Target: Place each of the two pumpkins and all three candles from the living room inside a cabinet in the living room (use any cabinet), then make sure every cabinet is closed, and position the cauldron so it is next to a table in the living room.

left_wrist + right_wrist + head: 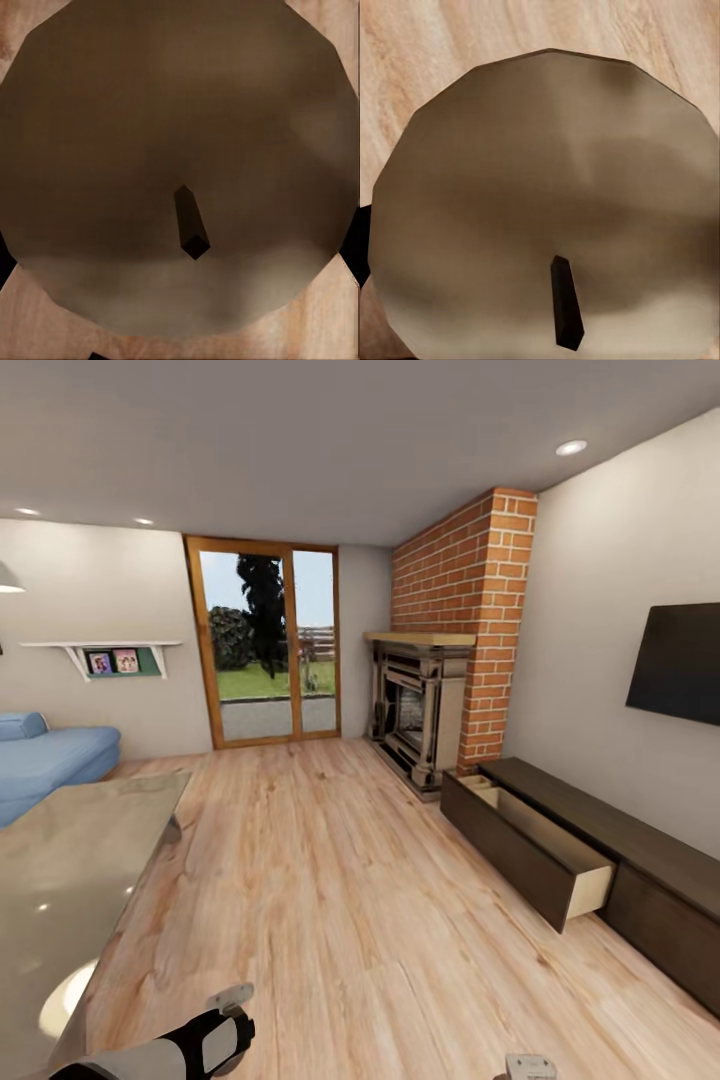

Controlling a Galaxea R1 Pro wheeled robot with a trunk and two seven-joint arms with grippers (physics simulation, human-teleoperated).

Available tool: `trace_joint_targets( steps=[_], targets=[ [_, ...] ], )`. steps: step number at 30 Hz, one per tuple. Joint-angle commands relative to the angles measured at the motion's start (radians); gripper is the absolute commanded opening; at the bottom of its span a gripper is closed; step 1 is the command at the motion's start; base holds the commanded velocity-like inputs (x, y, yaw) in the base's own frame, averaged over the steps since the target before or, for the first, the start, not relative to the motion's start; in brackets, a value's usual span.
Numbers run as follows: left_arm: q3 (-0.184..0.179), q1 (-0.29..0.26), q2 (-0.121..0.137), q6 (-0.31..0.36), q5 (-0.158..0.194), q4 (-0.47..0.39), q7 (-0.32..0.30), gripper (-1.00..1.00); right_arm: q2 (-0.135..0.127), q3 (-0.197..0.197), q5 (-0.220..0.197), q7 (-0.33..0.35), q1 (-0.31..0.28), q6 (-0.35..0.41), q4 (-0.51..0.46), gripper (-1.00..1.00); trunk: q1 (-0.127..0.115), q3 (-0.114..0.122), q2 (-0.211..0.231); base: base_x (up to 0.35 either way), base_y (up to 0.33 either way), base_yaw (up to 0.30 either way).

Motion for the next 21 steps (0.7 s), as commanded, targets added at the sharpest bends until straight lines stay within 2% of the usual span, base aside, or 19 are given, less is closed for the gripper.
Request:
trace_joint_targets(
  steps=[1,21],
  targets=[
    [-0.011,-0.002,-0.001,0.003,0.005,0.001,0.002,-1.00,0.000,0.009,-0.009,-0.004,0.000,0.006,-0.002,-1.00,0.001,-0.001,-0.001,0.327,0.000,0.000],
    [-0.011,-0.002,-0.001,0.003,0.005,0.001,0.002,-1.00,0.000,0.010,-0.010,-0.003,0.000,0.005,-0.001,-1.00,0.001,-0.001,-0.001,0.334,0.000,0.000]
  ],
)
